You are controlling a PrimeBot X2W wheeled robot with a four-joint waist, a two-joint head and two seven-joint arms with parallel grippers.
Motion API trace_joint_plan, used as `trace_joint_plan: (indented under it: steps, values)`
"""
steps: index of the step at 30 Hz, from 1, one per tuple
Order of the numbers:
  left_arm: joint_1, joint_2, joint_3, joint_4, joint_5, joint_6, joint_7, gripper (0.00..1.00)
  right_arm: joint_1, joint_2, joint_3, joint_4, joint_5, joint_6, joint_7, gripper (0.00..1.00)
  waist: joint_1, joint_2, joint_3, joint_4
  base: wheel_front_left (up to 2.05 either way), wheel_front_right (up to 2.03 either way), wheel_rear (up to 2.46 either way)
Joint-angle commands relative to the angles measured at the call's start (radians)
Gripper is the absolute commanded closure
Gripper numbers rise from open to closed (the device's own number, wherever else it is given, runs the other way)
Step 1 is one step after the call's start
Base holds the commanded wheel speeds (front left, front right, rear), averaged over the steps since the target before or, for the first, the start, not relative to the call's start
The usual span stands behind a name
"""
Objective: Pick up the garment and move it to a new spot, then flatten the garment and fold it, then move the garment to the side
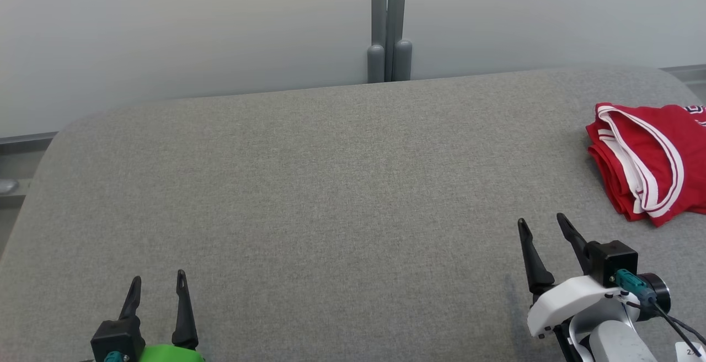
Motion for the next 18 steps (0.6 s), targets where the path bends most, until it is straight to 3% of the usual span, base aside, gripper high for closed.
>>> trace_joint_plan:
  steps: [1,3,18]
  values:
    - [0.01,0.004,-0.003,-0.005,0.0,0.001,0.001,0.0,-0.006,-0.003,0.003,-0.005,-0.005,-0.001,-0.003,0.0,0.0001,0.0,0.001,0.0,0.0,0.0,0.0]
    - [0.009,0.004,-0.002,-0.005,-0.002,0.0,0.001,0.0,-0.008,-0.004,0.006,-0.003,-0.007,-0.001,-0.003,0.0,0.0001,0.0,0.003,-0.024,0.0,0.0,0.0]
    - [0.005,0.004,-0.014,0.002,-0.014,-0.004,0.001,0.0,0.002,-0.009,0.02,-0.011,-0.013,-0.001,-0.003,0.0,0.0001,0.0,0.003,-0.025,0.0,0.0,0.0]
